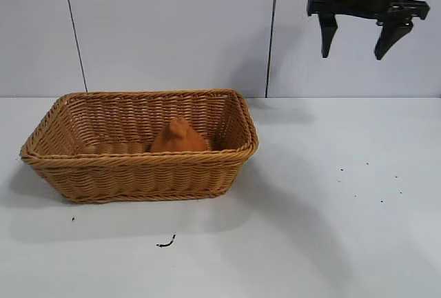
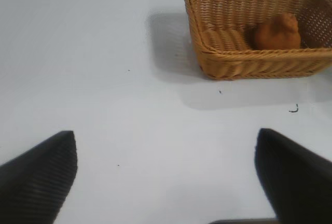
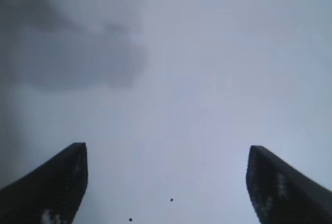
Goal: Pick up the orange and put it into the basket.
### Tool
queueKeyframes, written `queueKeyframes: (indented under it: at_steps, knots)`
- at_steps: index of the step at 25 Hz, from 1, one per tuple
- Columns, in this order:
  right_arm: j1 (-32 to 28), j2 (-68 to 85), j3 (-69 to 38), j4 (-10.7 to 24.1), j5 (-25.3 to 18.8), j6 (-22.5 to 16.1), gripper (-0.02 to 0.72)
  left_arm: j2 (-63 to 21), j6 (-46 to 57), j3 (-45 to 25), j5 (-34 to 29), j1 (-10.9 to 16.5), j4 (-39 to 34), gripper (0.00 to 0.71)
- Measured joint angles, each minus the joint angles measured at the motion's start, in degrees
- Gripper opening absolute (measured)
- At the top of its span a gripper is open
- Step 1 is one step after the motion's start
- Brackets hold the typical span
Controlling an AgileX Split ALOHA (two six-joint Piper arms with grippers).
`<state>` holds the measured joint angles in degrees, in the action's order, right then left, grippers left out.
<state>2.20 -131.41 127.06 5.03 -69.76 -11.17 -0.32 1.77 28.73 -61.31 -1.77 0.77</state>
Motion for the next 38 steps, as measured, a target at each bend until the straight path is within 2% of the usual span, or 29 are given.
queueKeyframes:
  at_steps: [3,6,14,29,31,34,38]
  knots:
    - [0.1,1.4,-2.4,-1.8,0.0,0.7,0.568,0.0,0.0,0.0,0.0,0.0,0.0,0.666]
    - [0.6,4.9,-7.0,-2.1,0.0,1.1,0.567,0.0,0.0,0.0,0.0,0.0,0.0,0.666]
    - [2.3,22.5,-26.0,-2.5,0.1,3.0,0.566,0.0,0.0,0.0,0.0,0.0,0.0,0.666]
    - [3.4,65.4,-72.6,-4.0,0.1,5.3,0.566,0.0,0.0,0.0,0.0,0.0,0.0,0.666]
    - [3.4,70.9,-78.5,-4.0,1.3,6.7,0.566,0.0,0.0,0.0,0.0,0.0,0.0,0.666]
    - [3.4,79.9,-86.9,-4.0,5.6,9.0,0.566,0.0,0.0,0.0,0.0,0.0,0.0,0.666]
    - [3.4,91.8,-94.9,-4.0,9.5,9.9,0.566,0.0,0.0,0.0,0.0,0.0,0.0,0.666]
